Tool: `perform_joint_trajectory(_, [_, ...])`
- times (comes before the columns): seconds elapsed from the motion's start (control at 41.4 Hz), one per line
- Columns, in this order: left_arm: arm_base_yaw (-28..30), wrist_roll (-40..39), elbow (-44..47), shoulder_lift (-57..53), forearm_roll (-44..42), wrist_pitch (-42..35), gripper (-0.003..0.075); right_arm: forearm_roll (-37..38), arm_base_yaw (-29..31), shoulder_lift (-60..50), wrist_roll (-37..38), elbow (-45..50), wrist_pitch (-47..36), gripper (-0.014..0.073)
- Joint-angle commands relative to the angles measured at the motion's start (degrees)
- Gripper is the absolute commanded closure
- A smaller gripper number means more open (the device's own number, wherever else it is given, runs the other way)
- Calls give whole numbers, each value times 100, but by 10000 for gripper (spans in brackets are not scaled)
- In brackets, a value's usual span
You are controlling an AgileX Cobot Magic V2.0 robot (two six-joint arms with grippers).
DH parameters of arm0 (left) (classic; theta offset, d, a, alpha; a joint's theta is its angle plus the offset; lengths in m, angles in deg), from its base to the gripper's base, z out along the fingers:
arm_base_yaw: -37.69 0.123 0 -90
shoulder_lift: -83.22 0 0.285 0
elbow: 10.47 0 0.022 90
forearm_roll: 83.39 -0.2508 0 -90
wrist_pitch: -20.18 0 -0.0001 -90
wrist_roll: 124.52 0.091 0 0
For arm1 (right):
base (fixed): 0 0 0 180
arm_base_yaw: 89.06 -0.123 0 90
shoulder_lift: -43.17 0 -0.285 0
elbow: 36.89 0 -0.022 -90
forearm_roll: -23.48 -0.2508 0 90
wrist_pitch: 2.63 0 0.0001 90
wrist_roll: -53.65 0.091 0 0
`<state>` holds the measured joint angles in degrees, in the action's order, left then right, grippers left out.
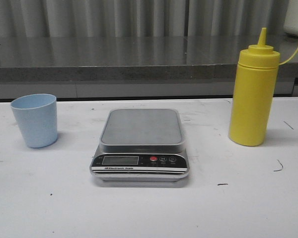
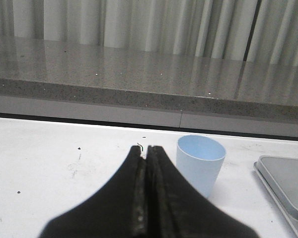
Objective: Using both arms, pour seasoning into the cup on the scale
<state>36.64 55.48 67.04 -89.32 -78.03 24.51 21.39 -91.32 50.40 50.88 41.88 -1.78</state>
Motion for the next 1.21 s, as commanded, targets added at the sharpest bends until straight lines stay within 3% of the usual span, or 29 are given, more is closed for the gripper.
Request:
perform_joint_trajectory(0.0, [-9, -39, 138, -85, 38, -470, 740, -12, 35, -98, -40, -39, -462, 661])
perform_joint_trajectory(0.604, [-9, -39, 138, -85, 38, -470, 740, -12, 35, -98, -40, -39, -462, 661])
perform_joint_trajectory(0.845, [-9, -39, 70, -85, 38, -917, 740, 4, 35, -98, -40, -109, -425, 661])
perform_joint_trajectory(1.087, [-9, -39, -1233, -14, -21, -898, 740, 209, 35, -24, -40, -1256, 371, 661])
perform_joint_trajectory(1.184, [-9, -39, -2070, 241, -176, -302, 740, 419, 35, 236, -40, -1941, 767, 661])
